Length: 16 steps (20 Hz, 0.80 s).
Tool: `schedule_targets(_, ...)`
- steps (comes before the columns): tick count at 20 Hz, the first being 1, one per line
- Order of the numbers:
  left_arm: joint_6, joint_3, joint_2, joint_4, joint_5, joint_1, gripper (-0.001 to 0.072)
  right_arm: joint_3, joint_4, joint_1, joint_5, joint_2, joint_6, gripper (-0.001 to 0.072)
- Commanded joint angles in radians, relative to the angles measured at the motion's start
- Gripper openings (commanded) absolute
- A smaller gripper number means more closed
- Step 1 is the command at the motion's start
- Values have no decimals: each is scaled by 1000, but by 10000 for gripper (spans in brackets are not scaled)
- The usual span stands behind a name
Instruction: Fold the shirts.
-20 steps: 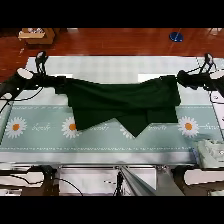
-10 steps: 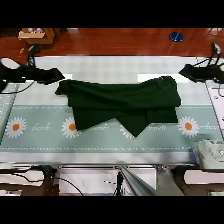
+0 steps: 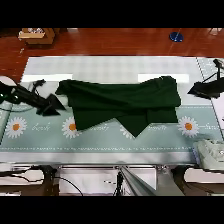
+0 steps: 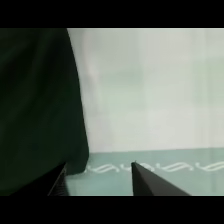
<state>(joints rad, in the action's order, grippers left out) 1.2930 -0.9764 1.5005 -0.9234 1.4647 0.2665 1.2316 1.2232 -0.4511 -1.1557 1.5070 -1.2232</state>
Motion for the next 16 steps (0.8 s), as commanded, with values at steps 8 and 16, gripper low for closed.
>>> schedule_targets(8, -24, 171, 35, 95, -153, -179, 545, -49, -100, -15, -53, -2, 32, 484)
schedule_targets(16, -24, 170, 89, 191, -309, -238, 27, -49, -126, -16, -76, -2, 33, 484)
